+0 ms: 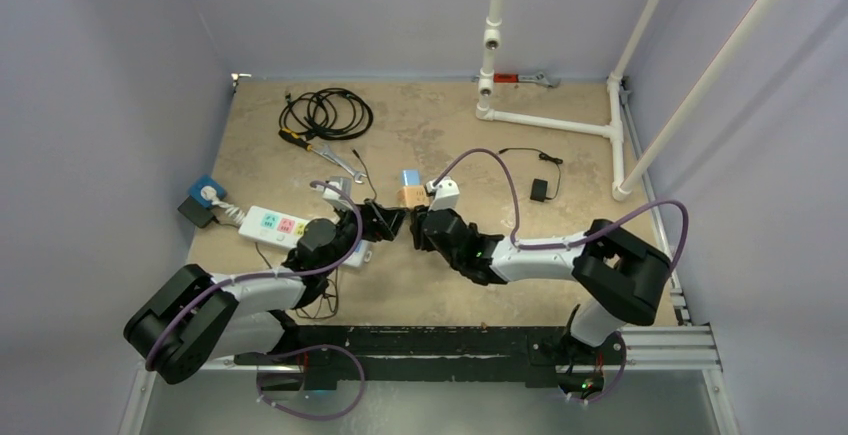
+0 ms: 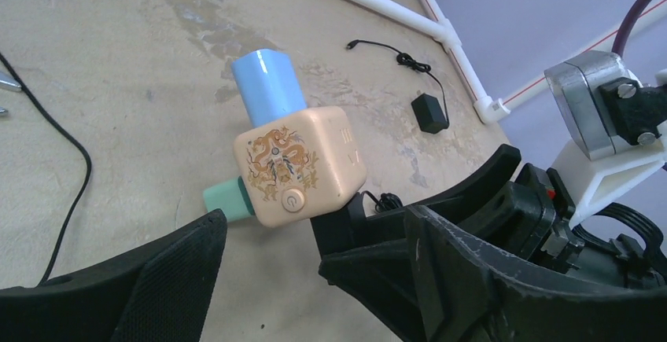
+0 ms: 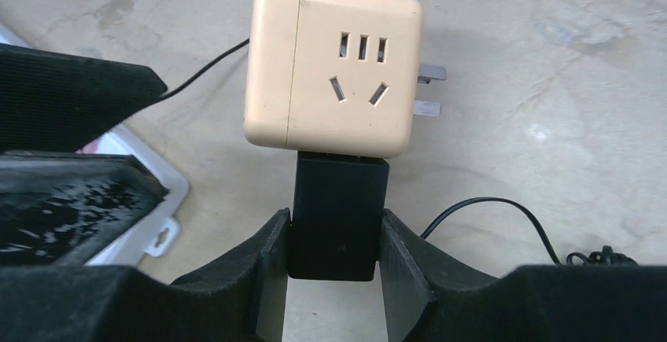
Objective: Pull the plug off the socket
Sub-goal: Remove the plug from the socket.
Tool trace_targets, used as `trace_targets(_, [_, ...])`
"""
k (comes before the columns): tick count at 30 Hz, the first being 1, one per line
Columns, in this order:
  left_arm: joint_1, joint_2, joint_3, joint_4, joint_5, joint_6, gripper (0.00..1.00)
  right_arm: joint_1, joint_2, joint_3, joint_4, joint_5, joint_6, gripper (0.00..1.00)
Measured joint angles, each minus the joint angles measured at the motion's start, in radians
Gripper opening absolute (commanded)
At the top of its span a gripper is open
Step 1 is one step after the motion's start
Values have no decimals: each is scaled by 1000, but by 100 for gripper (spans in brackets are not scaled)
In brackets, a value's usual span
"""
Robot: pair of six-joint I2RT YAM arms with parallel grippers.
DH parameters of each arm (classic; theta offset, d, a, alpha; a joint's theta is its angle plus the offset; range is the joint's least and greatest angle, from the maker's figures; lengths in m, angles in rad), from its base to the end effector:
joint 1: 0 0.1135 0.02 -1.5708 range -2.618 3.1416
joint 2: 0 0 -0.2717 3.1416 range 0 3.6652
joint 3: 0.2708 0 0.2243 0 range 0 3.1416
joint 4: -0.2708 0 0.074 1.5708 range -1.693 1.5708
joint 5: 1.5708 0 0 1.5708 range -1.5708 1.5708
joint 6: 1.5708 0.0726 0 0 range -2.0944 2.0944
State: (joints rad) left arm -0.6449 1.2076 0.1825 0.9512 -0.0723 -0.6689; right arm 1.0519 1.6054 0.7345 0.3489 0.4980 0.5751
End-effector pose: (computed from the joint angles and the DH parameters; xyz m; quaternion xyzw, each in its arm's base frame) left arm 0.1893 -0.1358 0.2031 -0.0334 0.7319 -0.3943 0.5547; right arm 0.1957 0.2728 0.1897 -0.0782 0.8443 0.2061 0.4884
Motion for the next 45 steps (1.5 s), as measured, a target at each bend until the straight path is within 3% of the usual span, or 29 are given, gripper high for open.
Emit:
trace_targets(3, [0, 0, 9, 0, 18, 8, 88, 0, -28, -27, -1, 27, -48, 0])
trace_targets(12, [3, 49, 76, -2, 130, 11, 89, 0, -69, -121, 78, 75, -175, 0])
trace_targets(20, [42, 165, 101, 12, 227, 0, 89, 3, -139, -254, 220, 30, -253, 0])
trace_targets(29, [68, 296, 106, 124, 354, -56, 89, 14, -156, -280, 325, -18, -294, 0])
trace_targets(39, [105, 347, 107, 175, 388, -106, 89, 32, -155, -301, 374, -31, -314, 0])
trace_targets(45, [129, 402, 108, 225, 419, -143, 76, 55, -151, -301, 388, -45, -331, 0])
